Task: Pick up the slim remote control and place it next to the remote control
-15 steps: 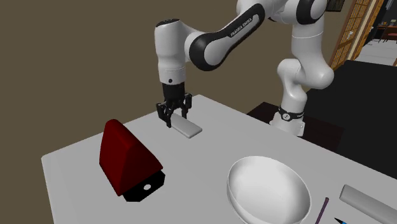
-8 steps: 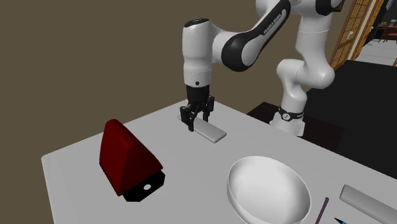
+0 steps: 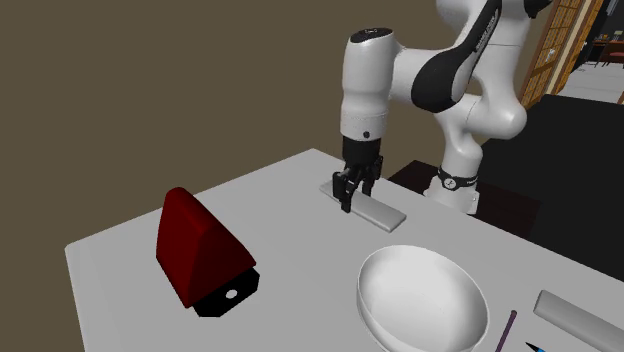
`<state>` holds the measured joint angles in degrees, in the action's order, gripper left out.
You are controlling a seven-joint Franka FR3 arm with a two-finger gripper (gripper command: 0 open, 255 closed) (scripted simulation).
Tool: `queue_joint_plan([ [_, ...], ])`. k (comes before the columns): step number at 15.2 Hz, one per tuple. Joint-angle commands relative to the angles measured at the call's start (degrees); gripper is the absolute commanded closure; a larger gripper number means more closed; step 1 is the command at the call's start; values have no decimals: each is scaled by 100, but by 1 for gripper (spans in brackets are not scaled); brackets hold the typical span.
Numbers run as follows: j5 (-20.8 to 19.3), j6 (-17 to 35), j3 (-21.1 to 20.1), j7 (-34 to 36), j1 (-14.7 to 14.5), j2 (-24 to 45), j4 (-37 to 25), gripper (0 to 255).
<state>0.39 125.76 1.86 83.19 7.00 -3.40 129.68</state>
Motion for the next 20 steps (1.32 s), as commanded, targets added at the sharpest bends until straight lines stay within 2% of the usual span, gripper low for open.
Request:
queue_joint_plan([
  [1,5,51,-128,247,-114,-248,296,255],
  [11,291,108,-926,1474,-748,-1334,1418,255],
  [20,789,46,-1803,2674,-1449,-1892,1857,255],
])
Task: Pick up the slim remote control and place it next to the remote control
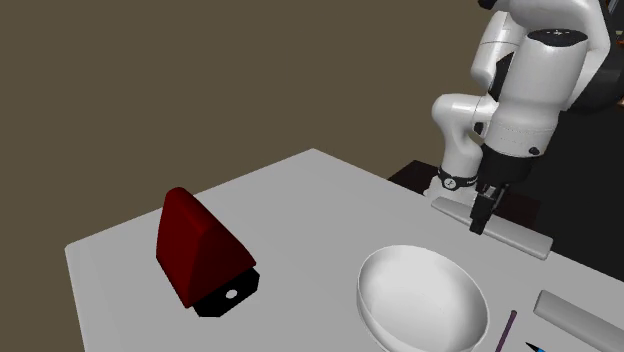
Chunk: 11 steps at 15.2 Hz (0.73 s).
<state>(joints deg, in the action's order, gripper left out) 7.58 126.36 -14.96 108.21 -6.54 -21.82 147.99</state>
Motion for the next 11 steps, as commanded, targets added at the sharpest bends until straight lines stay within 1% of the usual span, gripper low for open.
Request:
queue_joint_plan([
  [1,98,-17,-173,240,-134,-66,33,255],
  [11,57,917,-287,296,-101,495,413,255],
])
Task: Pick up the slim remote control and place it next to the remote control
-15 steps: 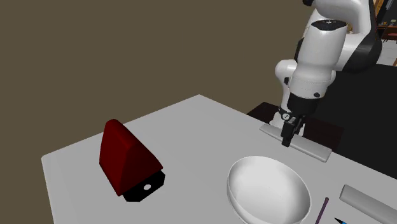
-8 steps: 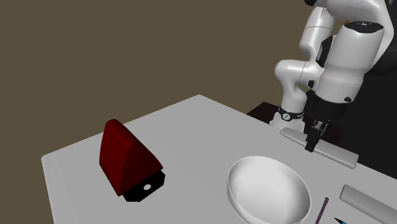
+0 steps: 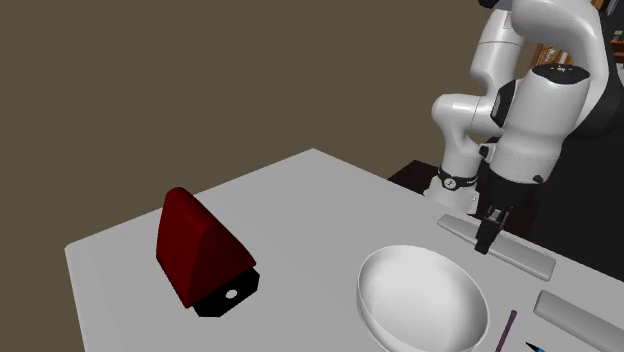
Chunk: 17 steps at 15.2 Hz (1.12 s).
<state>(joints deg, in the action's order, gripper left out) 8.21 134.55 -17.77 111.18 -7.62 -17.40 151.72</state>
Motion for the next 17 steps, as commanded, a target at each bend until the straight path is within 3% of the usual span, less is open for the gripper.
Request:
queue_joint_plan([
  [1,-16,194,-18,8,12,120,71,255],
  [4,-61,532,-59,46,36,367,166,255],
  [12,-62,532,-57,46,35,367,166,255],
  [13,-61,531,-58,48,34,366,165,0],
  [17,-61,533,-58,48,34,367,167,0],
])
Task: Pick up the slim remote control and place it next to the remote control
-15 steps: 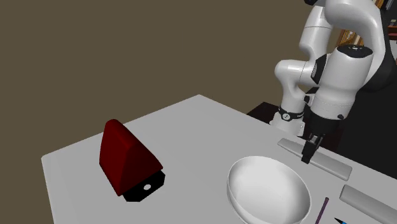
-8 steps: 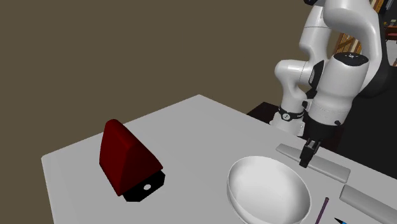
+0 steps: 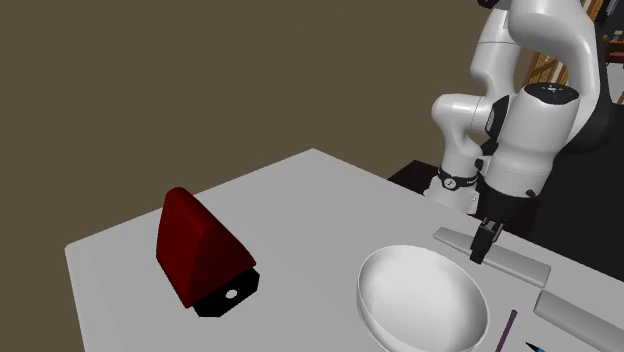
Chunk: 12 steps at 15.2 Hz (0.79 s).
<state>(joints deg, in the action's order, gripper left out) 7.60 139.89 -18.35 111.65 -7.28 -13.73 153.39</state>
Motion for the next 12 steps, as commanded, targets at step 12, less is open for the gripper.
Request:
queue_joint_plan([
  [12,84,-909,111,-90,-42,-614,-303,0],
])
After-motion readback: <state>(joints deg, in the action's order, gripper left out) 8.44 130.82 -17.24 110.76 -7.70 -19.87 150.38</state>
